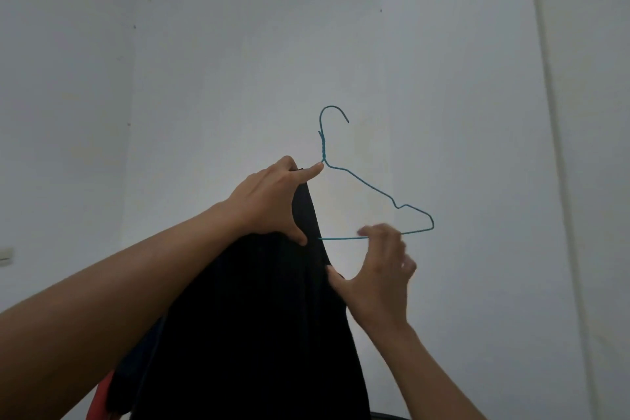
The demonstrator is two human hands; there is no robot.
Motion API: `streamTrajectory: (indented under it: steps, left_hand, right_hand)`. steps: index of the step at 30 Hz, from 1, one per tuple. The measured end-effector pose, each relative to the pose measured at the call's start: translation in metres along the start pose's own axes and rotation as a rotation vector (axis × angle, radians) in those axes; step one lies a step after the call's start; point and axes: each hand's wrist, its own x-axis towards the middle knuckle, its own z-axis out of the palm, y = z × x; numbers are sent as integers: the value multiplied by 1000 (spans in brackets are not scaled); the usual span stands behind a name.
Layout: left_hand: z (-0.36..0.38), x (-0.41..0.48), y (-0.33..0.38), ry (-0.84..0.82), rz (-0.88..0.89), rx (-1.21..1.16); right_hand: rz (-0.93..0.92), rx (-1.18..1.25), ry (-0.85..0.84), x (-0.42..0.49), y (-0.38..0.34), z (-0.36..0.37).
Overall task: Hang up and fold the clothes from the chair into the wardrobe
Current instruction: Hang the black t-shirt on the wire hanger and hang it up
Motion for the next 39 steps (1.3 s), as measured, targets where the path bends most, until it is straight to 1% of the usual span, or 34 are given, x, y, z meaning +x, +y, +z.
streamTrajectory:
  steps: [1,4,5,6,10,11,13,17,19,22,26,29,34,37,39]
  left_hand:
    - [-2,0,-1,7,-2,-5]
    - [-8,-1,-8,26,-14,-7]
    - [-10,-3,-13,35,-27,-12]
    - [-11,-5,-20,44,-43,-24]
    - [-14,-25,-49,37,-87,-93]
    - [-13,-31,-55,25,-88,-98]
    - [-8,-43,-64,7,-94,-108]
    - [6,-58,-74,4,-156,-176]
    - [12,-62,-76,0,-188,-188]
    - [20,-64,-75,1,-222,-191]
    - [30,-63,-71,9,-268,-203]
    - [33,-63,-70,-7,-295,-178]
    - [33,-64,-65,-26,-315,-67]
    - [31,-63,-63,33,-281,-54]
    - [30,-61,-60,50,-217,31]
  right_hand:
    - [37,59,-68,-3,-4,3]
    - [280,349,-370,-4,-9,5]
    - [333,441,-447,-5,-7,5]
    - [383,532,-488,-6,-5,4]
    - [725,1062,-446,7,11,-11]
    - [786,1151,-435,14,17,-15]
    - [839,1249,-440,30,26,-24]
    - [874,1351,-466,52,31,-34]
    - [856,1351,-418,56,26,-38]
    - [774,1264,-260,51,17,-38]
    - [580,907,-33,42,12,-25]
    - [412,693,47,42,16,-17]
    - [264,527,22,50,23,-16]
    - [110,357,-60,53,25,-15]
    - [64,270,-131,53,27,-14]
